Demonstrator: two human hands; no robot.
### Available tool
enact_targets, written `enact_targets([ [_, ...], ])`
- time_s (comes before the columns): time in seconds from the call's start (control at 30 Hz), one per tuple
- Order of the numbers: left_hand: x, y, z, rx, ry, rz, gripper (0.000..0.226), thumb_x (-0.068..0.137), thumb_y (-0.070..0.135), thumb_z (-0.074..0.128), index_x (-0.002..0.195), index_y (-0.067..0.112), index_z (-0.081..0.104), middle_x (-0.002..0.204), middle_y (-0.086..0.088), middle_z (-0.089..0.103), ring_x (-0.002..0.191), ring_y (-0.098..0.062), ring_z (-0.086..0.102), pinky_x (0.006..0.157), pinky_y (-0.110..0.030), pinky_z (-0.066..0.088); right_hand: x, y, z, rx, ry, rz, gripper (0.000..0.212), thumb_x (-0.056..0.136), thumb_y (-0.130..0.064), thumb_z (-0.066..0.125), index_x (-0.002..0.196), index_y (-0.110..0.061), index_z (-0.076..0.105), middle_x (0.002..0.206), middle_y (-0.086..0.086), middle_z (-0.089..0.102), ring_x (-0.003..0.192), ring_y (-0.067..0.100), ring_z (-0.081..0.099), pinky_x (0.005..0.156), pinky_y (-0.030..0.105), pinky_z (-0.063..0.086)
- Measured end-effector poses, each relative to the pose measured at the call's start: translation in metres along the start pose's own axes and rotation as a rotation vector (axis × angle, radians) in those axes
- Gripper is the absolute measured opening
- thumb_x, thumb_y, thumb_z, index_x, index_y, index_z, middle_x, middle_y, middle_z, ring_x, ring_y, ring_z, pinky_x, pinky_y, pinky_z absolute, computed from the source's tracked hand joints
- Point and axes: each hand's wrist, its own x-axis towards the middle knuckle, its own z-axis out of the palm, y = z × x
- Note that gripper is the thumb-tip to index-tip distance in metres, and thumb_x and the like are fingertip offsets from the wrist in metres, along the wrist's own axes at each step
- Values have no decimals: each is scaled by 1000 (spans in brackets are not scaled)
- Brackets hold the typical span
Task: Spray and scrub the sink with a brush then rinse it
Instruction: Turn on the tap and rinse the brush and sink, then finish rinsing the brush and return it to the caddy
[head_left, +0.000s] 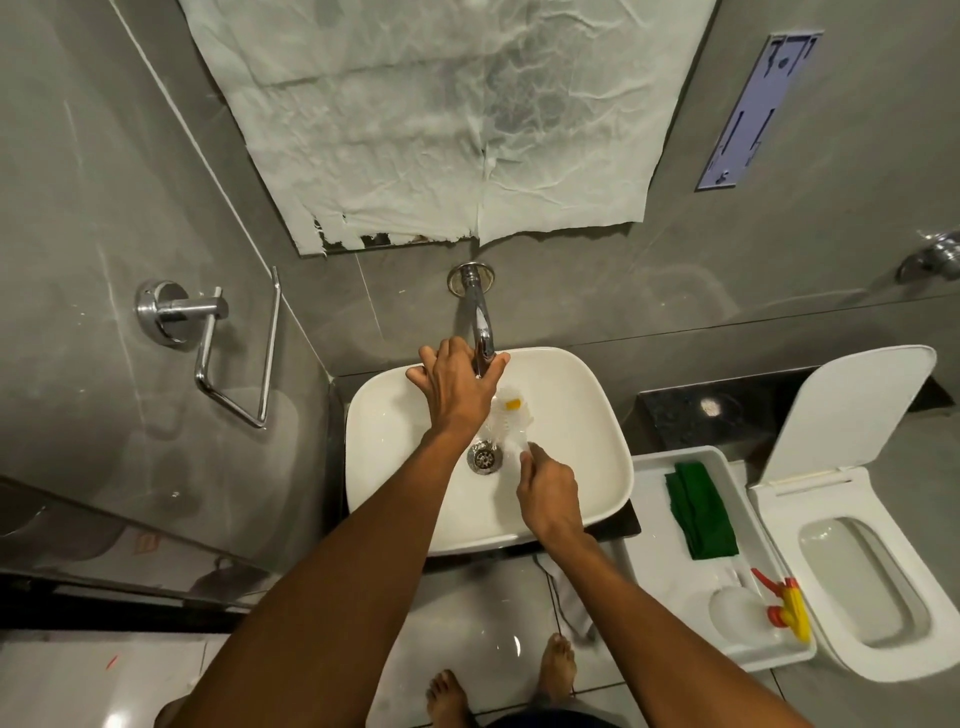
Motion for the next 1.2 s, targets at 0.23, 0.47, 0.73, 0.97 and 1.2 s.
enact_targets([
  [0.23,0,1,0,-27,-22,-20,45,94,62,71,91,22,49,108,-4,65,116,-28,46,93,-45,28,-3,-3,-2,-2,-6,-45,35,111,-34,37,119,-14,65,98,12,76,88,36,72,81,45,59],
  [0.47,-2,4,-3,-68,-34,-51,44,93,59,74,90,22,51,106,1,60,119,-29,44,90,-44,26,-2,0,-3,13,-29,-50,36,112,-33,36,119,-12,64,100,13,76,90,38,71,80,43,56],
  [0.73,-33,35,6,-17,328,263,38,96,48,73,113,17,58,113,-9,54,107,-25,46,91,-43,33,-4,19,-23,194,7,-82,36,113,-31,38,118,-13,69,100,8,78,90,32,71,81,36,54],
  [0.97,-76,68,68,-101,31,542,10,104,20,64,101,11,62,100,-10,63,92,-33,61,81,-51,51,0,74,-78,326,204,33,40,113,-36,41,132,-16,69,106,7,78,94,23,72,87,36,59],
  [1.2,-120,73,150,-39,-332,521,47,102,47,64,130,10,66,133,-12,69,120,-31,66,100,-44,55,4,188,-94,254,296,254,38,112,-35,43,118,-12,72,106,7,75,97,26,71,84,35,55],
])
